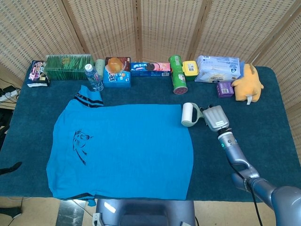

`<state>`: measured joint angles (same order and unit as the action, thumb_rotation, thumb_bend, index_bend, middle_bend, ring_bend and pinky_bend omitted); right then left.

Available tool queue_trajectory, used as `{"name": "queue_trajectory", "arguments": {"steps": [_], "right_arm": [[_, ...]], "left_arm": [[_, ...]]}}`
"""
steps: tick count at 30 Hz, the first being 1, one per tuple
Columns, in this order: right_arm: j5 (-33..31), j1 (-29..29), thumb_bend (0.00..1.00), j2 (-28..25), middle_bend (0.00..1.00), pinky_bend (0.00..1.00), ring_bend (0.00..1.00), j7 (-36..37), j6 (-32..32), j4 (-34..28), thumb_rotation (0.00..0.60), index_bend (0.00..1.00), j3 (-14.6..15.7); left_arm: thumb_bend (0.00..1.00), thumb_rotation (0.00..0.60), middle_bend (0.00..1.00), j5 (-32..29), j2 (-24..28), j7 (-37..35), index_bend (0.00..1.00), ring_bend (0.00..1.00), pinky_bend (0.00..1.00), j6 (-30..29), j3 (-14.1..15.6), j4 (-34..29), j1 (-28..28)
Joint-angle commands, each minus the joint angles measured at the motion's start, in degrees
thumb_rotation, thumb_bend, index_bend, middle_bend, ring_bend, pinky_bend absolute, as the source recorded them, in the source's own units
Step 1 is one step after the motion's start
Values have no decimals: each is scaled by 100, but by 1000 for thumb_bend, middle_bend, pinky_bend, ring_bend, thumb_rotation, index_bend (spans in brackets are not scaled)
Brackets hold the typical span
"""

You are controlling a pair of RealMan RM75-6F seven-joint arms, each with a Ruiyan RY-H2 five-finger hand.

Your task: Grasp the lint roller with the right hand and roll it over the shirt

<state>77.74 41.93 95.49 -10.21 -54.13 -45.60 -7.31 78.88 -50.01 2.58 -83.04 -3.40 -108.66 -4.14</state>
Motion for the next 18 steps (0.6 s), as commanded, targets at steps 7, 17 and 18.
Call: {"name": "queue_trajectory", "arguments": {"steps": [7,17,18], "right_arm": [[15,-28,1000,-145,583,730,493,-152,41,-289,600,384,17],[-182,-39,1000,-401,636,818,561,-525,221,-811,600,446,-46],[-192,-40,1000,-415,637,824,563,-559,223,-840,600,446,-49]], "left_arm": [[115,600,0,48,9,-18,0,0,79,18,18,10,-5],[115,600,0,65,27,-53,0,0,80,39,23,13,-15],[115,600,0,65,29,-57,0,0,80,41,23,14,-16]]}}
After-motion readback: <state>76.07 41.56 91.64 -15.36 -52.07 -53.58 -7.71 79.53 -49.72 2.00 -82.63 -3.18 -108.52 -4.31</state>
